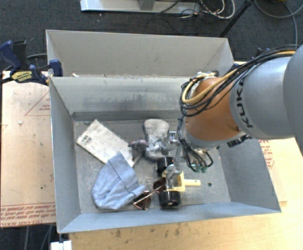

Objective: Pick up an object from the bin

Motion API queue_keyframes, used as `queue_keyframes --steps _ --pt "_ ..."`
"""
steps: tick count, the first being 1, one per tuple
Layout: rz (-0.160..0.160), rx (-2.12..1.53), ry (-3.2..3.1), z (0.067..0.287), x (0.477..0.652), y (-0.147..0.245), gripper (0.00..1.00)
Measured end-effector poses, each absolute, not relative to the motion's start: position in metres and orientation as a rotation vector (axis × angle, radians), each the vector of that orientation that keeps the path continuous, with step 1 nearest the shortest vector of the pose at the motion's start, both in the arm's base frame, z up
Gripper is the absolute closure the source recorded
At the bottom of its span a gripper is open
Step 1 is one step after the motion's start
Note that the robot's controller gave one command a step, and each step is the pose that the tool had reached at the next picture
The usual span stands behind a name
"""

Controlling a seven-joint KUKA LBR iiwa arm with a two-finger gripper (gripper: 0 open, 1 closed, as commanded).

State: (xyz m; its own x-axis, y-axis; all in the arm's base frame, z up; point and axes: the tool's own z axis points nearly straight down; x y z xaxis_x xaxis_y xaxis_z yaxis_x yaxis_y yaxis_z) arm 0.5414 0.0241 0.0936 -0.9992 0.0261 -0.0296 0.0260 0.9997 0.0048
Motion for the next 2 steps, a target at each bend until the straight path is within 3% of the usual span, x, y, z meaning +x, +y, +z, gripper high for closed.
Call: queue_keyframes --steps 1,2 --pt "0.005 0.038 3.113 0.0917 0.5400 0.0236 1.00" --pt "0.005 0.038 3.113 0.0917 0.5400 0.0236 1.00"
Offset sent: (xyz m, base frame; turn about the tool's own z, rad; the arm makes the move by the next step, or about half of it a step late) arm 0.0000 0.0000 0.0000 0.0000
